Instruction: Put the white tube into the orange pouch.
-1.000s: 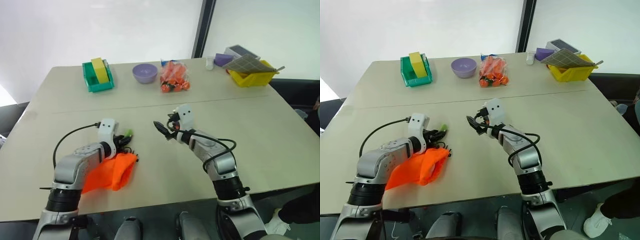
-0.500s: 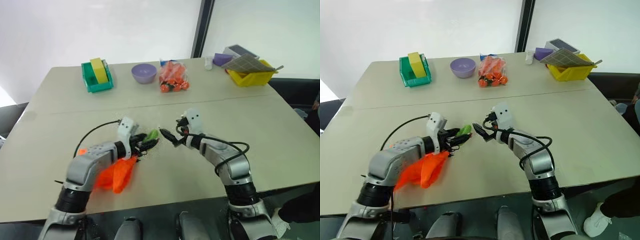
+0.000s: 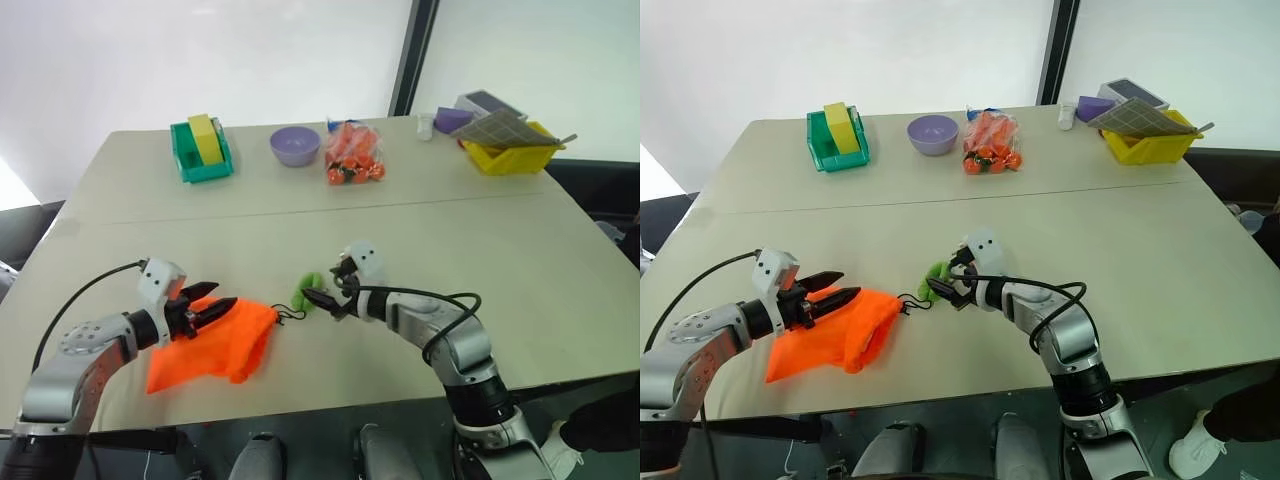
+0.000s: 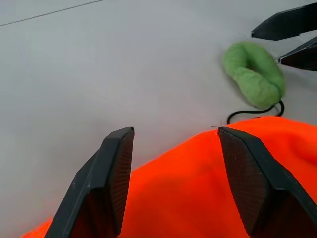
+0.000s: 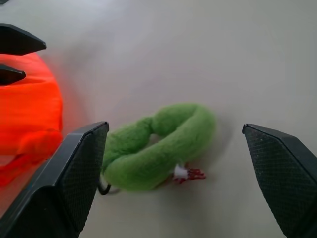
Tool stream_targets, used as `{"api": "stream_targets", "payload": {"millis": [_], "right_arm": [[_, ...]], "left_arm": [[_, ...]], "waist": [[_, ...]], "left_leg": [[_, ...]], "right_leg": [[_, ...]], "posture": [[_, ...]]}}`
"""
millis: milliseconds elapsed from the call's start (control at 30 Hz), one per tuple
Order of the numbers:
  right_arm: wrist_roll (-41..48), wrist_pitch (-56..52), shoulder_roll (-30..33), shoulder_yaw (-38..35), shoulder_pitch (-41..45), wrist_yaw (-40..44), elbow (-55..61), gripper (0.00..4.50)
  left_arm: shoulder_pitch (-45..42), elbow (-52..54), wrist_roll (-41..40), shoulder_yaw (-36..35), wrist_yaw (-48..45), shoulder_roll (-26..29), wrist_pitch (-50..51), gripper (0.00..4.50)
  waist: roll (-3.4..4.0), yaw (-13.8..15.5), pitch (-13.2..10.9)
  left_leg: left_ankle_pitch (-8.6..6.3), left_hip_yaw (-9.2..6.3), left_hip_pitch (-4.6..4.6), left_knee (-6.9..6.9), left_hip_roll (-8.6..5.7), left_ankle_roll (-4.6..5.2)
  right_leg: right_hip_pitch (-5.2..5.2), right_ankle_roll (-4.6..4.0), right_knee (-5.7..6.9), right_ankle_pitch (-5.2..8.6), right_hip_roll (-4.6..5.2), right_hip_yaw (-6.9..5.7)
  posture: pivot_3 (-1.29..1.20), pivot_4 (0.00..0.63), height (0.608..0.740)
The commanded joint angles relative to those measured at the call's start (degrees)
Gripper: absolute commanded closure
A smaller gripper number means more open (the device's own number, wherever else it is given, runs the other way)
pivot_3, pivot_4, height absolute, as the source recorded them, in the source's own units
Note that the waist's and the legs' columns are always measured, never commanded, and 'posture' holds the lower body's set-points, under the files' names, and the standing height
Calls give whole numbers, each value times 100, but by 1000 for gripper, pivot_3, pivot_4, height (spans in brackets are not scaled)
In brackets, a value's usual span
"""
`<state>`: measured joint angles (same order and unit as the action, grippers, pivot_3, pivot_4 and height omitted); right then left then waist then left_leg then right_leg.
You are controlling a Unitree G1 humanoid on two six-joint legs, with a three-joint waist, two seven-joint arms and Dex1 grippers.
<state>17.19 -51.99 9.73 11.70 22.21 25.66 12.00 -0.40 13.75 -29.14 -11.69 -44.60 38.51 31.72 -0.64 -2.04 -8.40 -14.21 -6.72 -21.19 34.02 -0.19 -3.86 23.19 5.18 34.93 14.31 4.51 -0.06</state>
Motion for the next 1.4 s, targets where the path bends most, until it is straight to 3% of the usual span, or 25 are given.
{"api": "stream_targets", "payload": {"millis": [33,133,267,433,800,1033,1133,1167,1400], "right_arm": [[-71,132,-145,130,125,-91,-172,0],[-189,183,-234,177,206,-230,-452,0],[-150,183,-207,206,194,-170,-357,1768],[-45,340,-121,-45,139,-165,-58,4479],[1043,295,-2,-1657,431,-154,670,4479],[1371,316,31,-1864,669,-273,729,4479],[1387,350,73,-1761,663,-286,759,4500],[1395,358,80,-1737,667,-287,756,4500],[1436,436,105,-1509,631,-179,847,4500]], "left_arm": [[36,207,62,-74,7,20,-194,1636],[124,286,65,-32,-2,-6,-232,1636],[194,326,90,-54,1,-12,-295,1572],[183,324,32,-161,44,-78,-357,1572],[-342,58,-234,-200,-52,-144,-274,1572],[-837,-183,-419,91,-319,-286,-91,1572],[-1053,-303,-563,176,-577,-283,15,244],[-1171,-410,-510,250,-629,-280,0,48],[-2139,-1576,-439,910,-1731,-212,183,48]], "waist": [[2,-11,-1],[1,-31,-1],[4,-39,-2],[5,-33,-3],[1,-24,-4],[0,-30,-3],[-2,-28,-2],[-1,-28,-2],[-1,-50,-3]], "left_leg": [[0,0,0,0,0,0],[0,0,0,-1,0,0],[0,0,1,-1,0,0],[0,0,0,-1,0,0],[0,0,-2,0,0,0],[0,0,0,-3,0,1],[0,0,-4,-1,0,1],[0,1,-3,0,0,1],[1,1,1,1,0,2]], "right_leg": [[1,0,0,0,0,0],[1,-2,0,-1,0,0],[2,-6,2,-5,-1,0],[1,0,2,-1,-1,0],[2,6,2,2,-2,-1],[0,-4,3,-5,-4,-1],[0,-3,2,-5,-4,-1],[0,-3,2,-5,-4,-1],[-3,-1,4,-4,-6,-1]], "posture": [[0,150,740],[0,150,740],[0,150,740],[0,150,740],[0,150,740],[0,150,740],[0,150,740],[0,150,740],[0,150,740]]}}
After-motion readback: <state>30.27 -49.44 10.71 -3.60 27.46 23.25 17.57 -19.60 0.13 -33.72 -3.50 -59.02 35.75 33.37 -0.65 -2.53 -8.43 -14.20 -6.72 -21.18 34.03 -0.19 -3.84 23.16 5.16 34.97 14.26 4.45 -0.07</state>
